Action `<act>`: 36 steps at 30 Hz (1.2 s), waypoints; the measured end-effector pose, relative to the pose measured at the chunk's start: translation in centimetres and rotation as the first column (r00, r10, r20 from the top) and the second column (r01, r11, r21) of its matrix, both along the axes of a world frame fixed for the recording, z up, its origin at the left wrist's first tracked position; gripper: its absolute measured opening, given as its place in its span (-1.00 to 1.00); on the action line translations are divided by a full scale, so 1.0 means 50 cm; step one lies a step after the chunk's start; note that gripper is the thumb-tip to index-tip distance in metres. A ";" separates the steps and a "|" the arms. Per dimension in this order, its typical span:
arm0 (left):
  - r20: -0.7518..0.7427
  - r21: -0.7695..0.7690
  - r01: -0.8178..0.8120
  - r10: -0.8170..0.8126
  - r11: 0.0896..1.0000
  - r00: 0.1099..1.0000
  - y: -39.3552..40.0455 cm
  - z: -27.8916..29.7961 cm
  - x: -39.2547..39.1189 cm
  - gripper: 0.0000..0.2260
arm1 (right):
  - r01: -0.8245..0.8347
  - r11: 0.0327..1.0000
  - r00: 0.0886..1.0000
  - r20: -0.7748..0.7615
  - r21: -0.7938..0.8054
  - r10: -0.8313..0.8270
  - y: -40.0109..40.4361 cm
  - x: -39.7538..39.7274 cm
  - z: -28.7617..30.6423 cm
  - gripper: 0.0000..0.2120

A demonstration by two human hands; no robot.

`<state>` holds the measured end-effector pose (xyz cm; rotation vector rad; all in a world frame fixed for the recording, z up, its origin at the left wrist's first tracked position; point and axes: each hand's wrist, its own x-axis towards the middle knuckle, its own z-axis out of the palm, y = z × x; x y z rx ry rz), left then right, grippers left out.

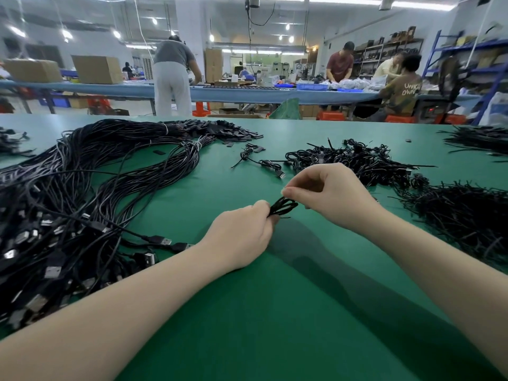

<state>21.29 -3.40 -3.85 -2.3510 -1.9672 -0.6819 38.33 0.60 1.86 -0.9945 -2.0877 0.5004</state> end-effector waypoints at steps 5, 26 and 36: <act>0.374 -0.054 -0.005 0.025 0.999 0.927 0.006 0.008 -0.009 -0.68 | -0.003 0.999 0.951 -0.308 -0.048 -0.012 0.007 0.000 -0.003 -0.93; 0.108 0.020 -0.017 0.015 1.000 0.994 0.017 -0.015 0.004 -0.77 | -0.124 0.957 0.992 0.070 0.262 0.110 -0.027 -0.026 -0.013 -0.95; -0.515 0.230 0.375 -0.215 0.898 0.830 -0.031 0.030 0.026 -0.78 | -0.195 0.932 0.945 0.197 -0.305 0.262 0.013 0.052 0.043 -0.88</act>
